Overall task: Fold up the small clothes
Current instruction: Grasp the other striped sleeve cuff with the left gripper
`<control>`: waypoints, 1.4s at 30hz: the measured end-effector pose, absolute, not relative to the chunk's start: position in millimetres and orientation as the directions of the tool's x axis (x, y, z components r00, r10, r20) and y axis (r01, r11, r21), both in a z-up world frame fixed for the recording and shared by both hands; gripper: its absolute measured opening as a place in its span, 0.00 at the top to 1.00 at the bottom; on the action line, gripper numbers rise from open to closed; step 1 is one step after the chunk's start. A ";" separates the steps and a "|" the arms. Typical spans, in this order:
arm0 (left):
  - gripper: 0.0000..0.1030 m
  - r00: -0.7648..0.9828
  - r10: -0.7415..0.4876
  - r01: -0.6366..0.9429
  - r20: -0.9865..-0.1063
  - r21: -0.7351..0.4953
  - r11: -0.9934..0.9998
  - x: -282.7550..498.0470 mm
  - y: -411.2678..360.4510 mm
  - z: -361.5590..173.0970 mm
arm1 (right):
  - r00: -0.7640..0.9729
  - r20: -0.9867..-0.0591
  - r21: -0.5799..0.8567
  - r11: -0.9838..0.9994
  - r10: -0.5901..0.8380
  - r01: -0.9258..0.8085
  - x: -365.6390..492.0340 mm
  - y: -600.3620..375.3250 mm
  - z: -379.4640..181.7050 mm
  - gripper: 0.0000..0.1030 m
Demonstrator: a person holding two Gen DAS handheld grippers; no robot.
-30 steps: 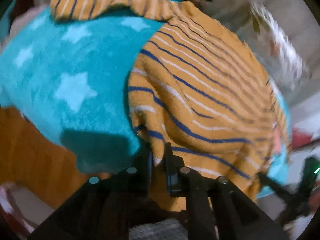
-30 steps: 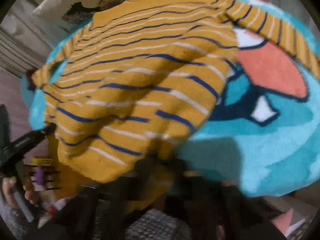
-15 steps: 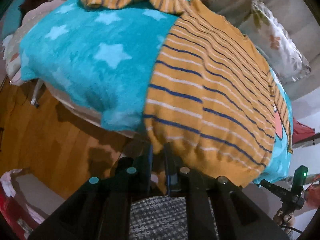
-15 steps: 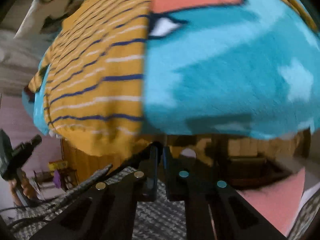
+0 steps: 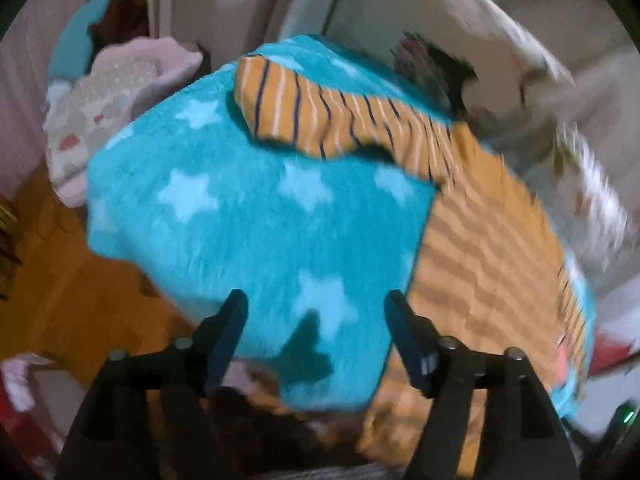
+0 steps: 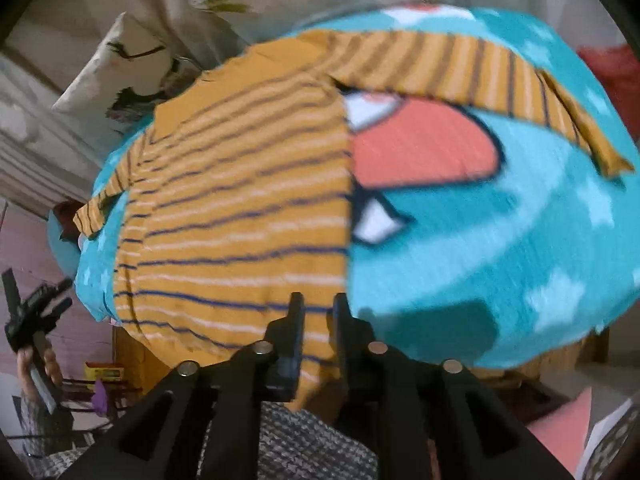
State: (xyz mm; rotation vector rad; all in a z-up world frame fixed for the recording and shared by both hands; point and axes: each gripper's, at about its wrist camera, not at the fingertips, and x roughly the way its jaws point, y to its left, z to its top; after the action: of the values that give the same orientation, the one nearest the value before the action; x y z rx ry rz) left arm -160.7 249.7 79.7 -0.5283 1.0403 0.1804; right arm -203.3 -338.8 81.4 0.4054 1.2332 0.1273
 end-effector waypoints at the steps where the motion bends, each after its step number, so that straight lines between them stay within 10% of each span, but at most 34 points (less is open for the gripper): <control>1: 0.28 0.513 -0.117 -0.395 -0.850 -0.355 0.847 -152.4 256.0 77.5 | 0.340 -0.889 0.363 0.925 0.308 0.111 -198.1 -330.9 84.1 0.76; 16: 0.20 0.556 -0.376 -0.402 -0.741 -0.636 0.659 -0.2 371.2 11.5 | 0.399 -0.876 0.301 0.954 0.271 0.012 -86.3 -150.7 137.9 0.69; 17: 0.28 0.559 -0.377 -0.403 -0.738 -0.639 0.655 4.3 376.9 13.0 | 0.397 -0.878 0.293 0.956 0.266 0.006 -76.5 -134.1 139.6 0.69; 19: 0.94 0.546 -0.401 -0.403 -0.736 -0.650 0.644 20.7 395.4 18.1 | 0.395 -0.882 0.280 0.960 0.258 -0.002 -64.5 -112.2 140.7 0.69; 29: 0.89 0.616 -0.006 -0.431 -0.787 -0.343 0.834 30.2 427.0 90.9 | 0.364 -0.904 0.251 0.967 0.222 0.033 -38.0 -60.5 122.5 0.69; 39: 0.94 0.569 -0.030 -0.483 -0.822 -0.362 0.797 35.2 441.6 66.0 | 0.342 -0.920 0.232 0.969 0.192 0.080 -35.0 -59.1 108.4 0.69; 42: 0.73 0.588 -0.101 -0.484 -0.802 -0.450 0.750 16.6 448.0 66.8 | 0.329 -0.922 0.244 0.966 0.204 0.086 -37.0 -66.7 103.8 0.69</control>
State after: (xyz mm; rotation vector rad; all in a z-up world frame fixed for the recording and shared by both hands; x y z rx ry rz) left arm 16.6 448.0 66.8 -0.7090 0.9319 0.2461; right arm -37.0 -66.7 103.8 0.2681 1.2372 0.0784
